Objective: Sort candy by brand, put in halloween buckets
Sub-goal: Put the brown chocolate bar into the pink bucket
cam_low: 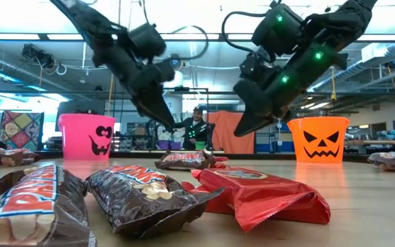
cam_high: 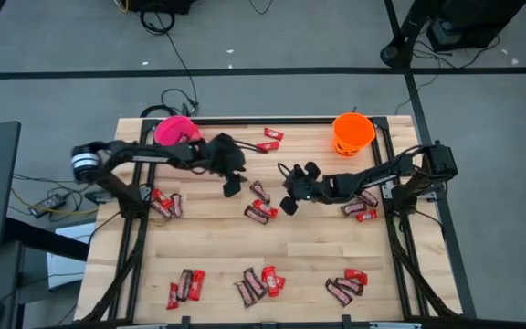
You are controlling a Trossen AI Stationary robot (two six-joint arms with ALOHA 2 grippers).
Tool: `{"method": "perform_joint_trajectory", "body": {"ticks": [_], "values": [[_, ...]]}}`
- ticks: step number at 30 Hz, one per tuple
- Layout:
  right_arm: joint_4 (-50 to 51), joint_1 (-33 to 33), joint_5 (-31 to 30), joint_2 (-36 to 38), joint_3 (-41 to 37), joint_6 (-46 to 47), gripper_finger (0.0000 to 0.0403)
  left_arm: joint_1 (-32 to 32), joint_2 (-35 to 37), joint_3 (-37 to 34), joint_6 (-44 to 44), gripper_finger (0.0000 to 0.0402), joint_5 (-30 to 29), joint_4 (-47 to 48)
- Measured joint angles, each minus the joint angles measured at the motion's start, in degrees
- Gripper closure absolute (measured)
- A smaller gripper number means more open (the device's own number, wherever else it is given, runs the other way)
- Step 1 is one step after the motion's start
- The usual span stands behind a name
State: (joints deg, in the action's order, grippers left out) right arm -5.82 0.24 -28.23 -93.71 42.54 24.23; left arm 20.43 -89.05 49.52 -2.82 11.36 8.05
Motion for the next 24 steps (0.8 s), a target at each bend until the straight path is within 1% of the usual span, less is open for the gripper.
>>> {"method": "perform_joint_trajectory", "body": {"ticks": [2,4,9,12,15,17,24], "values": [[-2.2,-0.6,-4.0,0.0,0.0,-1.3,0.0348,0.0,-2.8,0.8,0.2,0.0203,0.3,-1.4],[-4.1,-1.4,-5.0,0.1,0.0,-1.5,0.0348,0.0,-5.2,1.4,0.4,0.0202,0.5,-2.8],[-5.9,-2.9,-2.7,0.0,0.0,-3.6,0.0348,0.1,-9.8,2.5,-0.9,0.0203,1.0,-4.9],[-6.0,-4.5,-2.1,0.0,0.0,-4.7,0.0348,0.1,-12.1,2.6,-2.1,0.0203,3.2,-6.8],[-6.0,-5.8,1.6,0.0,0.0,-4.5,0.0348,0.1,-14.0,2.6,-2.5,0.0203,5.9,-7.6],[-6.0,-6.3,3.7,0.0,0.0,-4.5,0.0348,0.1,-15.1,2.6,-2.7,0.0203,6.3,-8.1],[-6.1,-7.9,4.2,0.0,0.0,-6.9,0.0348,0.1,-17.0,2.6,-1.6,0.0204,5.8,-10.7]]}}
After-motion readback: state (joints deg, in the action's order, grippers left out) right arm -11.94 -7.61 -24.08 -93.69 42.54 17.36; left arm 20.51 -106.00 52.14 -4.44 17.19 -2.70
